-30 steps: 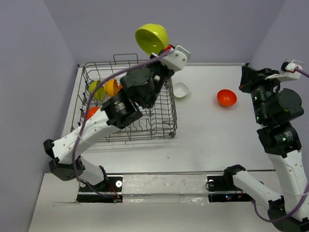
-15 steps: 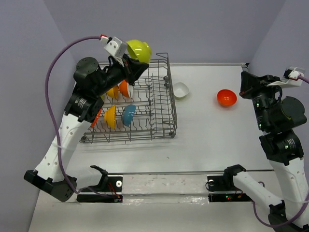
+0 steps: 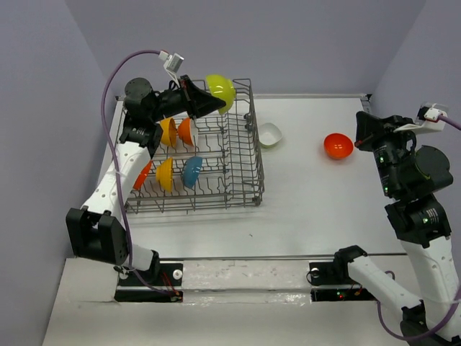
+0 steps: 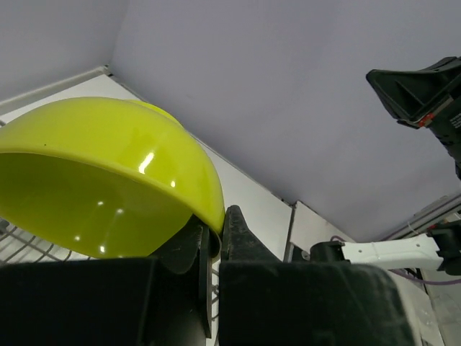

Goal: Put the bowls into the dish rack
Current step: Place the upside down bowl on the dish rack.

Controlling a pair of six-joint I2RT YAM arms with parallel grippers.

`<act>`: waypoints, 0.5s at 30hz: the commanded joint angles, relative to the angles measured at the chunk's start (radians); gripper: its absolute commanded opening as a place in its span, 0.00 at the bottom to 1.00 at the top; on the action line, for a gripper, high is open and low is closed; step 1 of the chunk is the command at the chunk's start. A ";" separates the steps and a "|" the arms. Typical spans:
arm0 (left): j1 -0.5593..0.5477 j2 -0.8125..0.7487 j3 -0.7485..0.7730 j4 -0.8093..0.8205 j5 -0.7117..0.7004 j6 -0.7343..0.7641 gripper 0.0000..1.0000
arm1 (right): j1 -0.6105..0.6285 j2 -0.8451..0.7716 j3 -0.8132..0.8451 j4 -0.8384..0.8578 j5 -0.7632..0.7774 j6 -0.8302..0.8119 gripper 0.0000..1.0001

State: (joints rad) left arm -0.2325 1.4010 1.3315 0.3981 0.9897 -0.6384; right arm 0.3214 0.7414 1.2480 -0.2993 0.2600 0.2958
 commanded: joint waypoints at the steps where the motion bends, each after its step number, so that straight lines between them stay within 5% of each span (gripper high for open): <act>1: 0.015 0.042 0.109 0.182 0.105 -0.095 0.00 | -0.001 -0.004 -0.007 0.014 -0.018 -0.001 0.01; 15: 0.053 0.426 0.322 0.186 0.208 -0.144 0.00 | -0.001 0.010 -0.007 0.017 -0.024 -0.003 0.01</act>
State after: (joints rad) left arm -0.1787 1.8008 1.5799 0.5110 1.1320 -0.7647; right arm 0.3214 0.7467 1.2419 -0.3061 0.2512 0.2955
